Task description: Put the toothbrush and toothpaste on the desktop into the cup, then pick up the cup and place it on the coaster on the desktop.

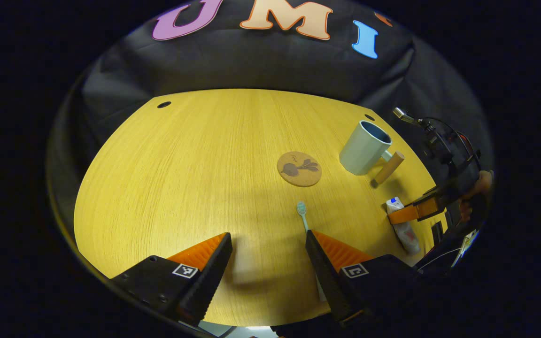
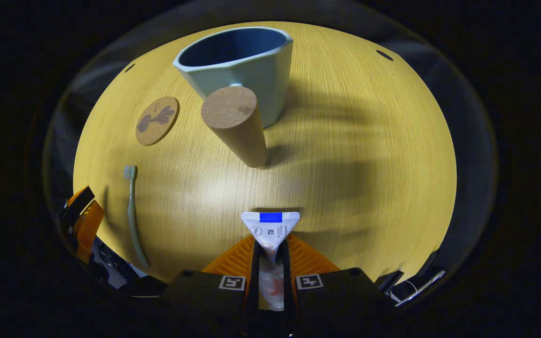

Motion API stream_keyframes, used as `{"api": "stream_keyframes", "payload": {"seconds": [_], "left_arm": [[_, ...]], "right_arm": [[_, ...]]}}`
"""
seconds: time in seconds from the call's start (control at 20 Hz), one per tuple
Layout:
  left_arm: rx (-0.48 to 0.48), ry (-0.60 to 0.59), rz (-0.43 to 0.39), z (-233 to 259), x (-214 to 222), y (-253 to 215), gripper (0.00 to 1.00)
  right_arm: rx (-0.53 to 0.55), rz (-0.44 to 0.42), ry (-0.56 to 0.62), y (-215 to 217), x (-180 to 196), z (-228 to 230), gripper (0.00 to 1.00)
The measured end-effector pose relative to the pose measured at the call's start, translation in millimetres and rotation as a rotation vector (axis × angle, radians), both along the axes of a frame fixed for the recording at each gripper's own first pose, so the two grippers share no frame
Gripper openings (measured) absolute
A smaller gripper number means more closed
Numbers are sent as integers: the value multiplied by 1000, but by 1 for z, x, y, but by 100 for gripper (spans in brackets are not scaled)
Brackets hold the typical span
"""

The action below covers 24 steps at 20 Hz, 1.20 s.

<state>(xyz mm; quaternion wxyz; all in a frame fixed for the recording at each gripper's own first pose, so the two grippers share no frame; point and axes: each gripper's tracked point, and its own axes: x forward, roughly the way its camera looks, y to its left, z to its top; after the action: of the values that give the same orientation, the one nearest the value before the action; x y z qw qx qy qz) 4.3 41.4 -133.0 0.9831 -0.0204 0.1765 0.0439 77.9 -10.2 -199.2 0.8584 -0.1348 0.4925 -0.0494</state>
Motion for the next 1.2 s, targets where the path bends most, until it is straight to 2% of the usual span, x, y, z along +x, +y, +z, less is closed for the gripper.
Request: {"api": "stream_keyframes", "payload": {"seconds": [0.4,0.75,0.9,1.2], "left_arm": [[5,186,-66,-18,11,-35,94],[41,379,-71,-37,21,-42,94],[57,465,-69,-45,20,-45,86],[124,608,-73,-52,20,-40,80]], "right_arm": [[4,40,6,0,0,0,25],[8,65,1,0,1,1,25],[25,62,-5,0,1,1,24],[122,38,-36,0,1,1,24]]}}
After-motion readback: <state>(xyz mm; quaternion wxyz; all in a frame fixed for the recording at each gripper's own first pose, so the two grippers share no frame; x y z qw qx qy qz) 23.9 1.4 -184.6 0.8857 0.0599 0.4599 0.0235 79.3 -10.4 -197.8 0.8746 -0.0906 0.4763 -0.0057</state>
